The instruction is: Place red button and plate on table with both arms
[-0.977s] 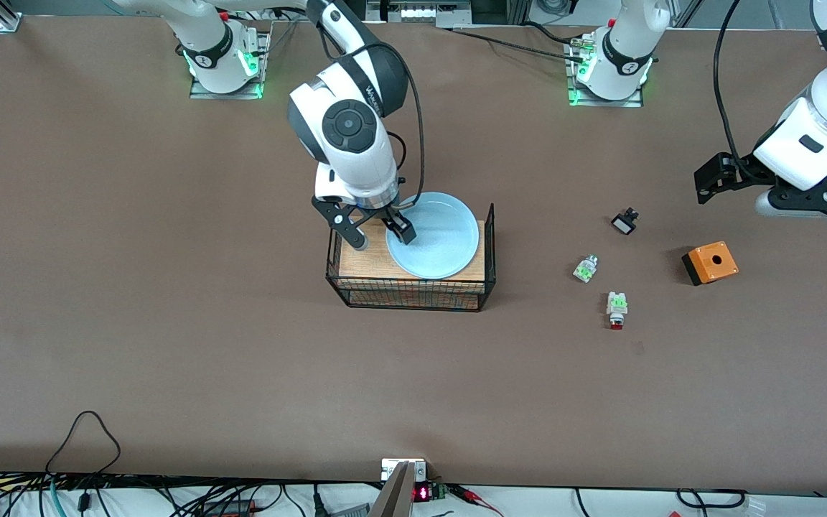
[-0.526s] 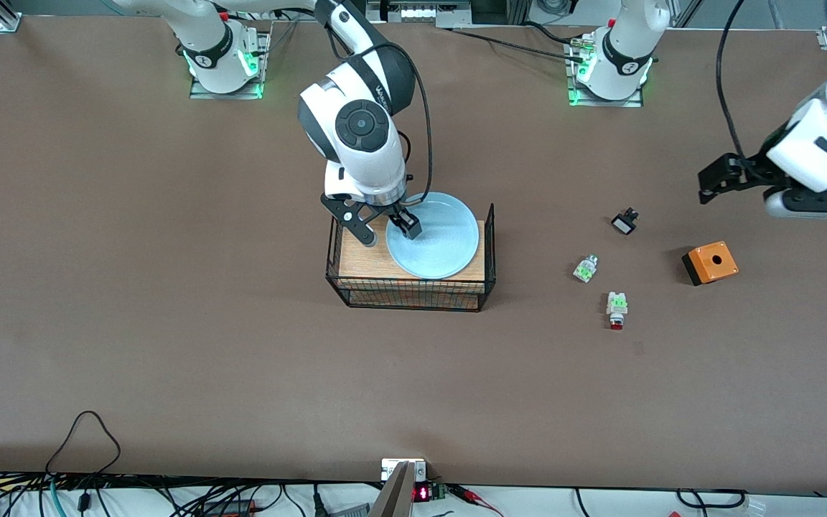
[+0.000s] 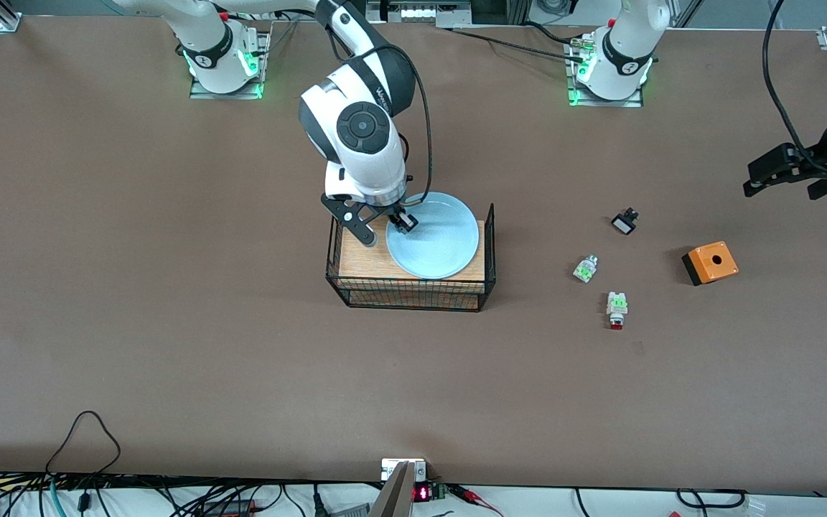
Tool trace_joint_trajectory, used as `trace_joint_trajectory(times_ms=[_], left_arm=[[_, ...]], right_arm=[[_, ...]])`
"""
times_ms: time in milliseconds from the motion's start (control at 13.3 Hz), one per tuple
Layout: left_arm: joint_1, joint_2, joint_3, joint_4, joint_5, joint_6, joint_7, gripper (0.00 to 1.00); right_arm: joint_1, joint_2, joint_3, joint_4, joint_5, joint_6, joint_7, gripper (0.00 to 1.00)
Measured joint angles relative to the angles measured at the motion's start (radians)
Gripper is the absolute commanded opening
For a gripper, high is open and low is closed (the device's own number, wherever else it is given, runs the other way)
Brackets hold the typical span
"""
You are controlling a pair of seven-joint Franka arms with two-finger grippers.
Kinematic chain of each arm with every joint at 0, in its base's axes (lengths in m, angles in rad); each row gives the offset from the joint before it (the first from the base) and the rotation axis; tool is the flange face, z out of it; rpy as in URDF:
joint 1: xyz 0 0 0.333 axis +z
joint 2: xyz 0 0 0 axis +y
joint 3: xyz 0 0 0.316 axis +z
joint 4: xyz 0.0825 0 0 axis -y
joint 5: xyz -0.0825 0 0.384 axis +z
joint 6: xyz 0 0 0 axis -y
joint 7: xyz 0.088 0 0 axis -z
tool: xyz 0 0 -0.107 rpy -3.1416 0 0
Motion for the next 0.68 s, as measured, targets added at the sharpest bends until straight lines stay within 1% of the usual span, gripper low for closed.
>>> trace_joint_trajectory(times_ms=[75,225,451,526,676], left_arm=[[-0.001,0.000,-0.016,0.000,0.000,-0.001,-0.028,1.00],[-0.003,0.001,-0.044,0.000,0.000,-0.002,-0.078,1.00],[-0.004,0.006,-0.054,0.000,0.000,-0.002,-0.093,1.00],[-0.004,0.006,-0.054,0.000,0.000,-0.002,-0.093,1.00],[-0.004,0.006,-0.054,0.002,0.000,-0.002,-0.094,1.00]], right_arm=[[0.000,0.000,0.000,0.000,0.012,0.000,0.000,0.30],[0.000,0.000,0.000,0.000,0.051,0.000,-0.001,0.16],[0.001,0.000,0.000,0.000,0.058,0.000,-0.001,0.04],[0.001,-0.001,0.000,0.001,0.059,0.000,-0.002,0.01],[0.003,-0.002,0.000,0.003,0.059,0.004,-0.003,0.00]])
